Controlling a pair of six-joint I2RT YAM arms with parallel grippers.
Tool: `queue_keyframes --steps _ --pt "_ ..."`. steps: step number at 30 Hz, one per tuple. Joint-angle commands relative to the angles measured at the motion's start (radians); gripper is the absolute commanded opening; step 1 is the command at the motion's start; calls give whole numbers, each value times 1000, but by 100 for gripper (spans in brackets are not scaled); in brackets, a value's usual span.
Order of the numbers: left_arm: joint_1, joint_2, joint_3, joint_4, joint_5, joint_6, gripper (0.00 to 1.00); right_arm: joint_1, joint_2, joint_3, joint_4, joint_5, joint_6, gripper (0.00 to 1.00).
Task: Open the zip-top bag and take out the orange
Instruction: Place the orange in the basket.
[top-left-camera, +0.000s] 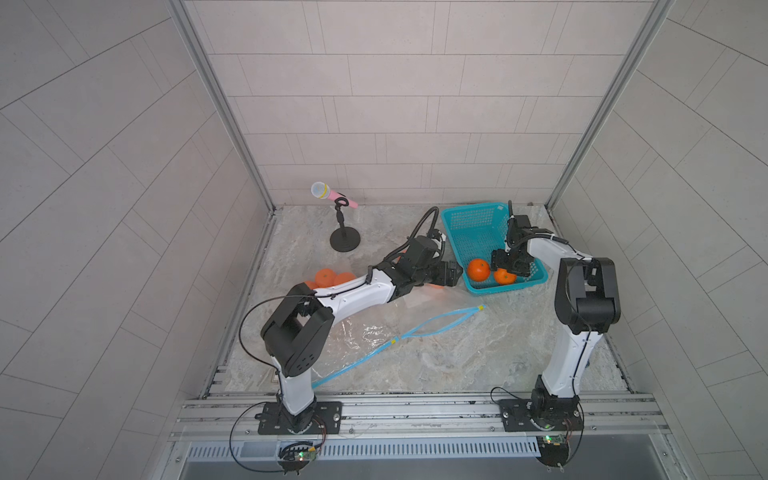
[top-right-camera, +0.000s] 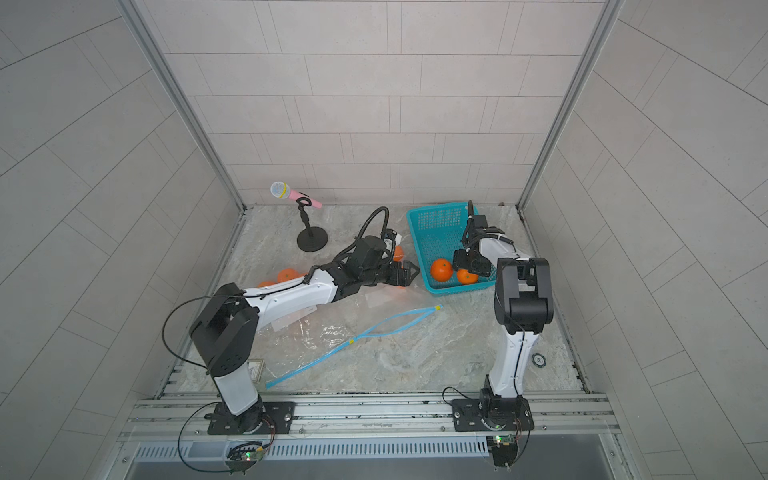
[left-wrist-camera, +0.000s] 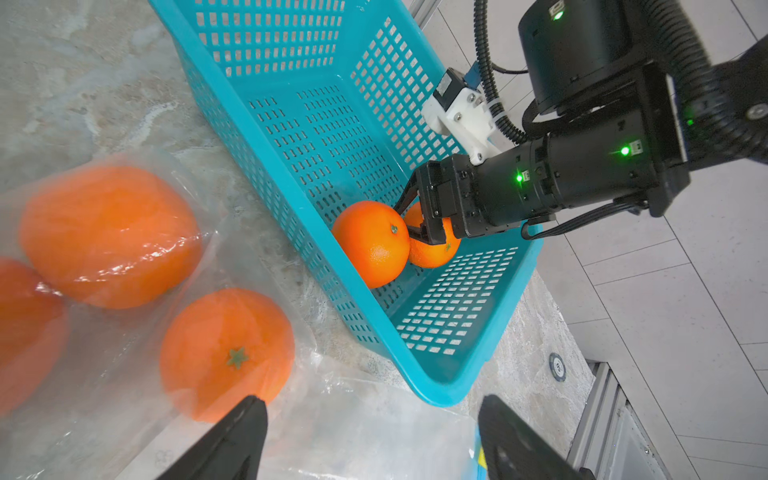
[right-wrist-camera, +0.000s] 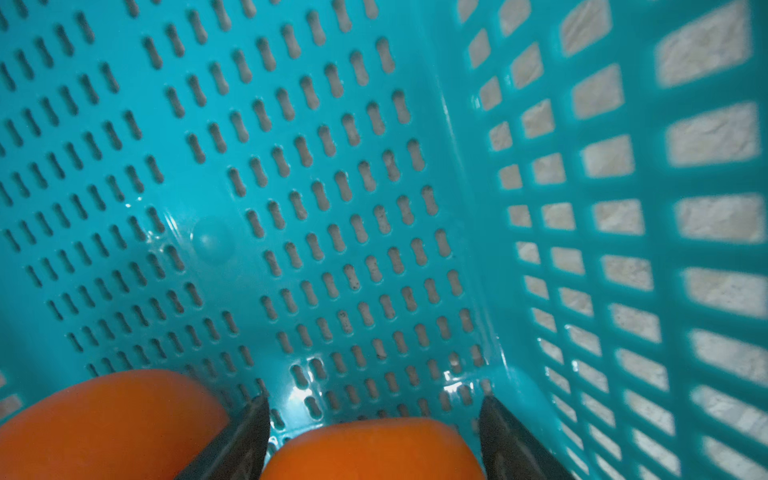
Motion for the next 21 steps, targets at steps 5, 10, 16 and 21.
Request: queue_keyframes --steps 5,10,16,21 --pt "18 -64 -42 -5 -49 19 89 7 -130 -28 7 29 -3 100" --pt "93 -70 -65 -6 -63 45 92 68 -320 -111 75 41 -13 100" --pt "173 -2 -11 7 16 143 85 244 -661 -374 228 -22 7 89" --pt "186 94 81 2 124 157 68 490 -966 -656 409 9 41 77"
